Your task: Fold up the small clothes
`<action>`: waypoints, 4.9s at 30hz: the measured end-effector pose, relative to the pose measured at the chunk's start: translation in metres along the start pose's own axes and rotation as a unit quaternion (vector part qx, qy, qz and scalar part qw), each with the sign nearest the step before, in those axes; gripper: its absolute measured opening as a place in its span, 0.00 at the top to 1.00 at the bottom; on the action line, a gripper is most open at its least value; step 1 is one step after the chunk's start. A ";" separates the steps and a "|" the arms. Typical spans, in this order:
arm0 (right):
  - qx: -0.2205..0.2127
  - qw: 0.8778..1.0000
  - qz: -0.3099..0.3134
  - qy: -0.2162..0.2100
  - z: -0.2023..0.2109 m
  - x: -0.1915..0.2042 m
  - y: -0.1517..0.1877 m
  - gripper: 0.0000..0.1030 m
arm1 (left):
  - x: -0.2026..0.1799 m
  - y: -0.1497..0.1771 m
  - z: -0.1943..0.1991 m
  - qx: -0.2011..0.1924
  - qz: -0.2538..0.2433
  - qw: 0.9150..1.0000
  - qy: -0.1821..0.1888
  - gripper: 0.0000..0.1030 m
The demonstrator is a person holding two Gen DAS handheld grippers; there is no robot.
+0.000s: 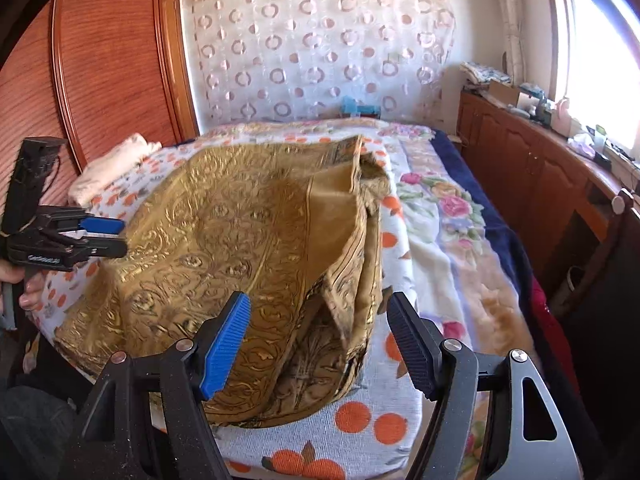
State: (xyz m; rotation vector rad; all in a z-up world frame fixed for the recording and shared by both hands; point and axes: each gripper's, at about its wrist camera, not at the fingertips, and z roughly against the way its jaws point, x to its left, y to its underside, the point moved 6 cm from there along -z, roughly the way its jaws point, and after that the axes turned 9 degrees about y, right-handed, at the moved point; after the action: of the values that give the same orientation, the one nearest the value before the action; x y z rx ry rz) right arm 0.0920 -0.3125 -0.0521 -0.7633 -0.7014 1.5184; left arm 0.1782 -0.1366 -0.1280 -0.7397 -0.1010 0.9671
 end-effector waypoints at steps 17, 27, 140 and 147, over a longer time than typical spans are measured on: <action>0.023 1.000 -0.008 0.018 -0.001 -0.008 0.010 0.95 | -0.033 0.052 0.036 -0.015 0.018 0.999 0.035 0.44; 0.022 1.000 -0.009 0.016 -0.002 -0.005 0.013 0.94 | -0.051 0.071 0.024 0.009 0.016 0.999 0.050 0.70; -0.006 0.995 0.096 -0.030 -0.004 0.022 -0.114 0.96 | 0.141 -0.173 -0.018 -0.116 0.064 0.990 0.055 0.94; -0.019 0.999 0.043 0.015 -0.042 -0.012 -0.159 0.97 | 0.150 -0.178 -0.004 -0.125 0.060 0.990 0.015 0.75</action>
State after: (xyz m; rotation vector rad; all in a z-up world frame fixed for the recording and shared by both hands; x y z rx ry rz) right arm 0.2210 -0.3116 0.0508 -0.8528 -0.6834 1.5716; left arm 0.3937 -0.0840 -0.0574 -0.9998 -0.1535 1.0694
